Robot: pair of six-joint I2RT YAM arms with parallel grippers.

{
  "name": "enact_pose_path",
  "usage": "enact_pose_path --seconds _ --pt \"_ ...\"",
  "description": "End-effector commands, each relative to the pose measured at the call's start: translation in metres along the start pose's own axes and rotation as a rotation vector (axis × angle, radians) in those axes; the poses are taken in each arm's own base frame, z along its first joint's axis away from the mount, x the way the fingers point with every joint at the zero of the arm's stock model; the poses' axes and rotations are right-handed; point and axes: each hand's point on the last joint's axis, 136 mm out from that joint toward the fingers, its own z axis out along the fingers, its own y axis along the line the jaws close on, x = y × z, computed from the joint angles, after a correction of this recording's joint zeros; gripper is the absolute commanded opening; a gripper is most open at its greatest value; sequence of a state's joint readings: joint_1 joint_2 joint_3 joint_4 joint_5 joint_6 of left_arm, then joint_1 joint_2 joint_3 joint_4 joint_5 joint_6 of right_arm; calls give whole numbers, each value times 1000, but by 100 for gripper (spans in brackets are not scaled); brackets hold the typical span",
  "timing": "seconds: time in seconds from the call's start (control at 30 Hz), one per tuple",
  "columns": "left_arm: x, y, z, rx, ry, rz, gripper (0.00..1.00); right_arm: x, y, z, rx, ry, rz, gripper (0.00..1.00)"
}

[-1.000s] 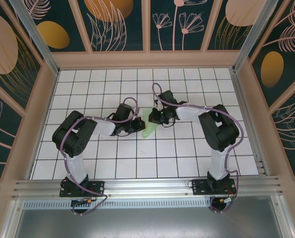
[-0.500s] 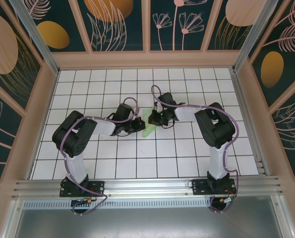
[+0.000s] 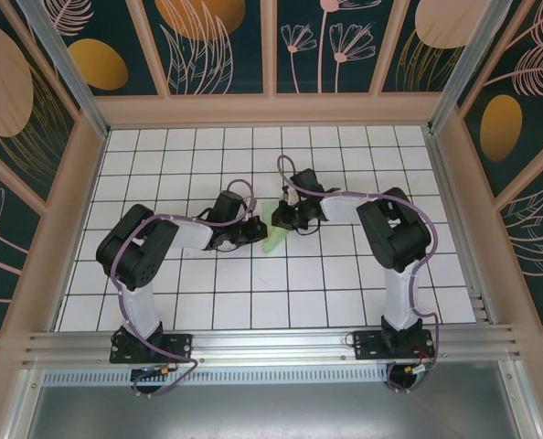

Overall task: Fold a paper plane with a square sheet of paper (pick it up from the middle)
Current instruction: Fourth fold the wing at the center of the table.

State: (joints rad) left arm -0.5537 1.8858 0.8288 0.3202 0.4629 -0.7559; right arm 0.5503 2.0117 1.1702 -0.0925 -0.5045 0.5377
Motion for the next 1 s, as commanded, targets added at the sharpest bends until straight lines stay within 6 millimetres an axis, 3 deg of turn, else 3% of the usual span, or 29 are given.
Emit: enact_pose_path --seconds 0.0,0.07,0.23,0.3,0.5,0.7,0.97 --pt "28 66 1 -236 63 -59 4 -16 -25 2 62 -49 37 8" --pt "29 66 2 -238 65 -57 4 -21 -26 -1 77 -67 42 8" --pt "29 67 1 -241 68 -54 3 -37 6 -14 -26 -114 -3 8" --pt "29 67 1 -241 68 -52 4 -41 8 -14 -32 -118 -9 8" --pt "32 68 1 -244 77 -53 4 -46 -13 2 15 -110 24 8" --pt "33 68 0 -243 81 -49 3 -59 -36 2 82 -150 55 8" --pt "36 70 0 -244 87 -54 3 -90 -37 -10 123 -235 39 7"
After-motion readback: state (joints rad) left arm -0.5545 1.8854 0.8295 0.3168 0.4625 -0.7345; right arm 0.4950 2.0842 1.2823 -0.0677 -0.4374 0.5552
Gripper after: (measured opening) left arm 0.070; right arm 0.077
